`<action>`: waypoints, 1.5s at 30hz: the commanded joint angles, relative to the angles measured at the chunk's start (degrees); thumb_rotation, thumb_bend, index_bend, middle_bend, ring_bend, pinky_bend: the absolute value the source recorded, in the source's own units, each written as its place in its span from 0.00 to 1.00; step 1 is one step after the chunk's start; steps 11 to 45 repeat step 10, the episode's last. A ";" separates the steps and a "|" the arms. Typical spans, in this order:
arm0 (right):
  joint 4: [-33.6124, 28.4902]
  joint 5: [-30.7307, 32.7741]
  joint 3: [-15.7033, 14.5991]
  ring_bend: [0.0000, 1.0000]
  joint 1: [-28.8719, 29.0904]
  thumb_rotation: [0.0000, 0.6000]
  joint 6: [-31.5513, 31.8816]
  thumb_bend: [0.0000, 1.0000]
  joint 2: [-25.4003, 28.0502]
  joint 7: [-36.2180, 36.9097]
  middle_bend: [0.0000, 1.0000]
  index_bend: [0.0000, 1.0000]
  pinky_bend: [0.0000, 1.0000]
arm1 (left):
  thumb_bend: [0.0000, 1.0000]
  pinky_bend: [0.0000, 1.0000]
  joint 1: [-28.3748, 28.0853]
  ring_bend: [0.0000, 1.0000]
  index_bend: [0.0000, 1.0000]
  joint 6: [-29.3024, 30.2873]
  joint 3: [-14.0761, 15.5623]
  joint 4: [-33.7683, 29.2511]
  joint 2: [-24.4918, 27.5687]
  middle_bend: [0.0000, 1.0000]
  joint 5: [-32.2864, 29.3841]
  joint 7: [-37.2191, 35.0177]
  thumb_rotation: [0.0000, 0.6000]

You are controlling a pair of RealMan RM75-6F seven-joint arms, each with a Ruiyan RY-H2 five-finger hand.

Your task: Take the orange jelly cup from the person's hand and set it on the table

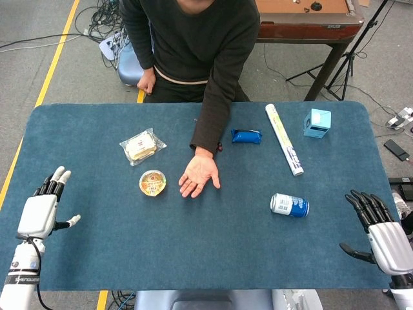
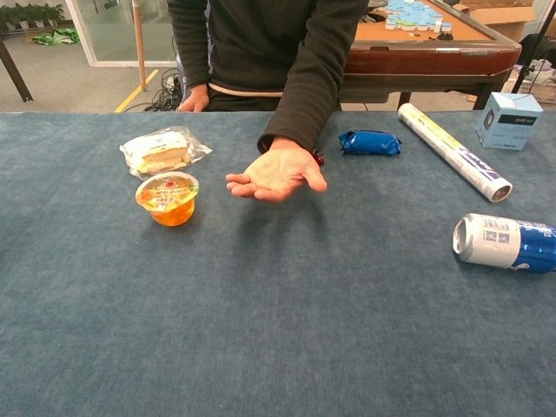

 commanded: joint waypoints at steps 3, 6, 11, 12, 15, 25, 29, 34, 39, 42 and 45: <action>0.32 0.49 0.11 0.00 -0.06 1.00 0.16 0.07 -0.38 0.23 0.04 0.02 0.06 | 0.14 0.13 2.86 0.00 0.03 3.74 0.59 -0.90 -1.20 0.00 4.79 1.47 1.00; 0.52 0.78 0.10 0.00 -0.04 1.00 0.07 0.07 -0.49 0.44 0.04 0.02 0.06 | 0.14 0.13 3.89 0.00 0.03 4.78 0.17 -0.88 -1.71 0.00 6.82 2.01 1.00; 0.56 0.61 -0.03 0.00 -0.07 1.00 0.20 0.07 -0.63 0.39 0.04 0.02 0.06 | 0.14 0.12 4.34 0.00 0.03 4.22 -0.09 -1.58 -1.82 0.00 8.11 3.93 1.00; 0.56 0.61 -0.03 0.00 -0.07 1.00 0.20 0.07 -0.63 0.39 0.04 0.02 0.06 | 0.14 0.12 4.34 0.00 0.03 4.22 -0.09 -1.58 -1.82 0.00 8.11 3.93 1.00; 0.56 0.61 -0.03 0.00 -0.07 1.00 0.20 0.07 -0.63 0.39 0.04 0.02 0.06 | 0.14 0.12 4.34 0.00 0.03 4.22 -0.09 -1.58 -1.82 0.00 8.11 3.93 1.00; 0.56 0.61 -0.03 0.00 -0.07 1.00 0.20 0.07 -0.63 0.39 0.04 0.02 0.06 | 0.14 0.12 4.34 0.00 0.03 4.22 -0.09 -1.58 -1.82 0.00 8.11 3.93 1.00; 0.56 0.61 -0.03 0.00 -0.07 1.00 0.20 0.07 -0.63 0.39 0.04 0.02 0.06 | 0.14 0.12 4.34 0.00 0.03 4.22 -0.09 -1.58 -1.82 0.00 8.11 3.93 1.00; 0.56 0.61 -0.03 0.00 -0.07 1.00 0.20 0.07 -0.63 0.39 0.04 0.02 0.06 | 0.14 0.12 4.34 0.00 0.03 4.22 -0.09 -1.58 -1.82 0.00 8.11 3.93 1.00; 0.56 0.61 -0.03 0.00 -0.07 1.00 0.20 0.07 -0.63 0.39 0.04 0.02 0.06 | 0.14 0.12 4.34 0.00 0.03 4.22 -0.09 -1.58 -1.82 0.00 8.11 3.93 1.00; 0.56 0.61 -0.03 0.00 -0.07 1.00 0.20 0.07 -0.63 0.39 0.04 0.02 0.06 | 0.14 0.12 4.34 0.00 0.03 4.22 -0.09 -1.58 -1.82 0.00 8.11 3.93 1.00; 0.56 0.61 -0.03 0.00 -0.07 1.00 0.20 0.07 -0.63 0.39 0.04 0.02 0.06 | 0.14 0.12 4.34 0.00 0.03 4.22 -0.09 -1.58 -1.82 0.00 8.11 3.93 1.00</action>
